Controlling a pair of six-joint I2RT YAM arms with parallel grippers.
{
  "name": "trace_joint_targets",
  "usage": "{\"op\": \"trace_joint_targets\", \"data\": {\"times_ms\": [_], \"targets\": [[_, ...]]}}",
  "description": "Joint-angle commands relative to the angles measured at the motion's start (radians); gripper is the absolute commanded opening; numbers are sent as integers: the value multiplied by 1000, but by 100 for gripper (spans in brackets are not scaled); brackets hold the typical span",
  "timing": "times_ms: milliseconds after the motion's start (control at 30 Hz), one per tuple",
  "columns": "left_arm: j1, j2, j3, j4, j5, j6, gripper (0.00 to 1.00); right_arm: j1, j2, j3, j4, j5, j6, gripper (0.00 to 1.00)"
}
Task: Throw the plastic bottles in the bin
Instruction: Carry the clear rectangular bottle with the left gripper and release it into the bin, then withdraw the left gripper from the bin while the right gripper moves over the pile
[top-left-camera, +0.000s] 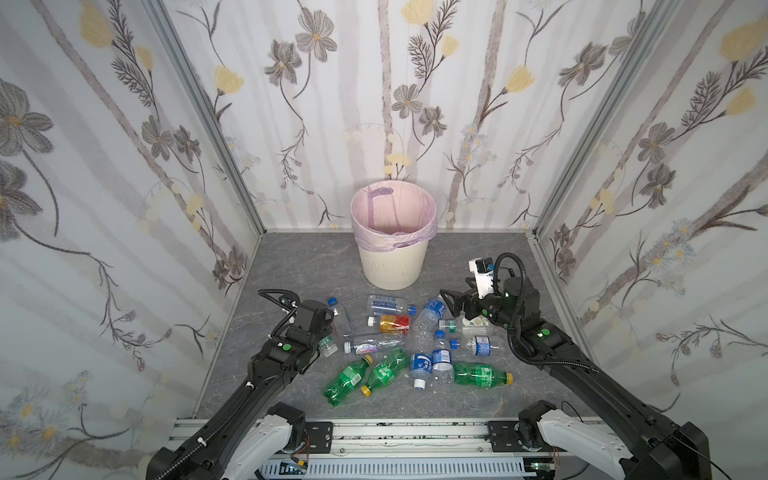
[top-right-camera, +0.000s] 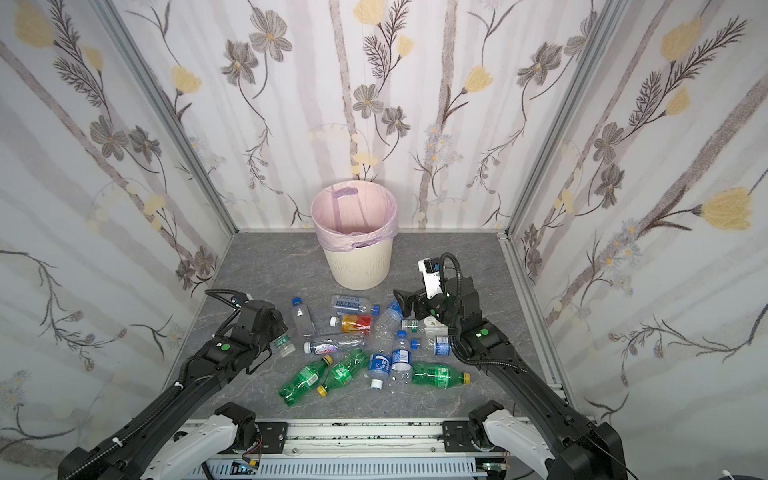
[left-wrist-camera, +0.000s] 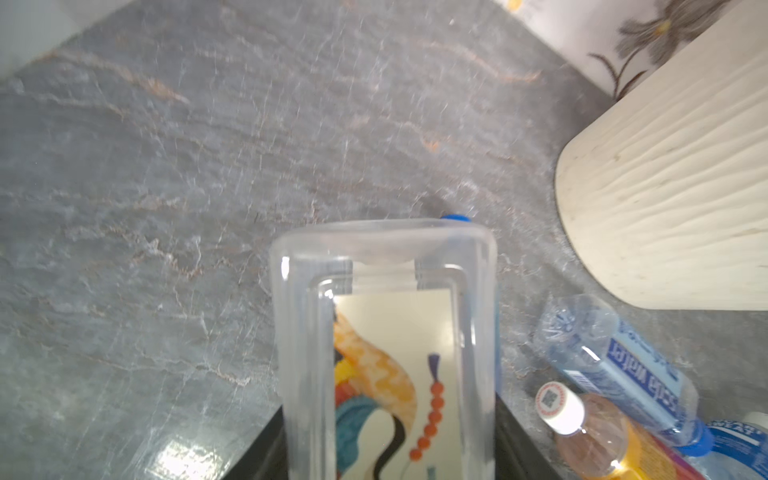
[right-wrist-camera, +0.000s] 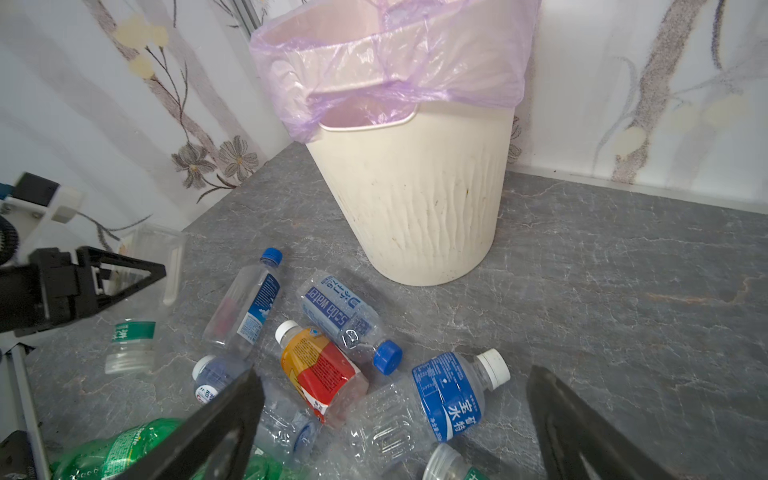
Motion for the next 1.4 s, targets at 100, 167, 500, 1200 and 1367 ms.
{"op": "trace_joint_targets", "data": {"times_ms": [100,167,500,1200,1367], "targets": [[5,-44,148,10,36,229,52,0,-30,-27,-15,150,38,98],[4,-54,203,12,61,289,50,-1,-32,-30,-42,207,45,98],[4,-51,462,90,263,440,49,-1,-81,-82,-63,257,92,97],[-12,922,1384,272,446,347,100,9,-160,-100,-112,221,148,96],[-12,795,1206,274,411,373,100,9,-160,-110,-107,223,146,96]]}}
